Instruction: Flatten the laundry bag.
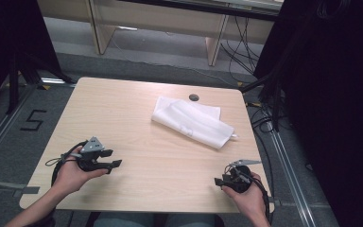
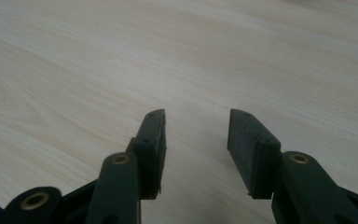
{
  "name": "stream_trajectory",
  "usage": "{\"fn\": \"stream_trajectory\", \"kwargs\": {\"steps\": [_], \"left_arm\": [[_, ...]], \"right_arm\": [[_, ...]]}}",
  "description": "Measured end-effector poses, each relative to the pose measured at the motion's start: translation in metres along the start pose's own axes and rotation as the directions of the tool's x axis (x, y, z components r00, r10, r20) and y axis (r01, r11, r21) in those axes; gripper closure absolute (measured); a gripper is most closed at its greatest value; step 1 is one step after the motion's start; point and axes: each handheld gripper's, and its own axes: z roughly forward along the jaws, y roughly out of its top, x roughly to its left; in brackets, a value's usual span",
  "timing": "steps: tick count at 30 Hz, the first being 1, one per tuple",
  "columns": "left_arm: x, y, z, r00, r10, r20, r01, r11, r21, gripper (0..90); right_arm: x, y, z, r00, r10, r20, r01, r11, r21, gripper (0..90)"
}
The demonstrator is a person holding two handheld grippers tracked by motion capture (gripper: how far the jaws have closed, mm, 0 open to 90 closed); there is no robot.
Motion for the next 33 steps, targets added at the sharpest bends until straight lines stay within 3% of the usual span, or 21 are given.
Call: {"fn": "stream_trajectory", "kwargs": {"steps": [6, 11, 12, 15, 17, 18, 19, 22, 23, 24, 26, 27, 30, 32, 33], "left_arm": [[-0.001, 0.001, 0.002, 0.9996, 0.028, 0.004, -0.028, 0.9994, 0.021, 42.8], [-0.003, 0.000, 0.003, 0.9998, 0.013, 0.018, -0.014, 0.9995, 0.030, 42.9], [-0.002, 0.000, 0.002, 0.9992, 0.035, 0.019, -0.036, 0.9986, 0.038, 42.9], [-0.003, -0.001, 0.001, 0.9993, 0.035, 0.014, -0.035, 0.9989, 0.031, 42.9], [-0.003, -0.002, 0.000, 0.9990, 0.042, 0.015, -0.042, 0.9989, 0.022, 42.9], [-0.004, -0.002, 0.000, 0.9997, 0.022, 0.013, -0.022, 0.9997, 0.006, 42.9], [-0.004, -0.002, 0.000, 0.9998, 0.019, 0.011, -0.019, 0.9998, 0.002, 42.9], [-0.004, -0.003, 0.000, 0.9999, 0.014, 0.009, -0.014, 0.9999, 0.006, 42.8], [-0.002, -0.001, 0.000, 0.9991, 0.035, 0.024, -0.036, 0.9987, 0.035, 42.8], [-0.002, -0.001, 0.000, 0.9991, 0.035, 0.024, -0.036, 0.9987, 0.035, 42.8], [-0.002, -0.001, 0.001, 0.9987, 0.044, 0.025, -0.044, 0.9985, 0.032, 42.8], [-0.004, -0.001, 0.001, 0.9994, 0.027, 0.023, -0.027, 0.9991, 0.031, 42.8], [-0.005, -0.001, 0.002, 0.9988, 0.039, 0.029, -0.039, 0.9989, 0.024, 42.7], [-0.005, -0.002, 0.003, 0.9991, 0.027, 0.032, -0.028, 0.9993, 0.026, 42.7], [-0.005, -0.002, 0.002, 0.9988, 0.038, 0.030, -0.039, 0.9989, 0.027, 42.6]], "right_arm": [[-0.001, 0.003, -0.001, 0.9998, 0.021, -0.001, -0.021, 0.9996, -0.016, 57.2], [-0.002, 0.008, -0.002, 0.9995, 0.027, 0.017, -0.027, 0.9992, -0.028, 55.9], [-0.001, 0.010, -0.002, 0.9993, 0.029, 0.024, -0.028, 0.9991, -0.031, 55.4], [0.000, 0.016, -0.002, 0.9989, 0.009, 0.045, -0.007, 0.9991, -0.043, 53.7], [0.001, 0.022, 0.000, 0.9971, -0.017, 0.074, 0.020, 0.9986, -0.048, 52.6], [0.002, 0.025, 0.001, 0.9902, -0.037, 0.134, 0.046, 0.9970, -0.062, 52.1], [0.001, 0.028, 0.000, 0.9892, -0.035, 0.142, 0.041, 0.9986, -0.035, 51.8], [0.000, 0.036, 0.003, 0.9907, -0.027, 0.133, 0.032, 0.9986, -0.042, 50.0], [-0.001, 0.044, 0.005, 0.9929, -0.025, 0.116, 0.026, 0.9996, -0.010, 48.4], [-0.001, 0.044, 0.005, 0.9929, -0.025, 0.116, 0.026, 0.9996, -0.010, 48.4], [-0.003, 0.052, 0.010, 0.9889, -0.048, 0.141, 0.054, 0.9977, -0.040, 47.0], [-0.002, 0.061, 0.013, 0.9878, -0.056, 0.145, 0.065, 0.9962, -0.058, 46.0], [0.000, 0.070, 0.015, 0.9886, -0.040, 0.145, 0.047, 0.9979, -0.046, 45.0], [-0.002, 0.080, 0.019, 0.9865, -0.060, 0.153, 0.071, 0.9950, -0.070, 43.8], [-0.002, 0.084, 0.020, 0.9874, -0.039, 0.153, 0.049, 0.9971, -0.058, 42.9]]}}
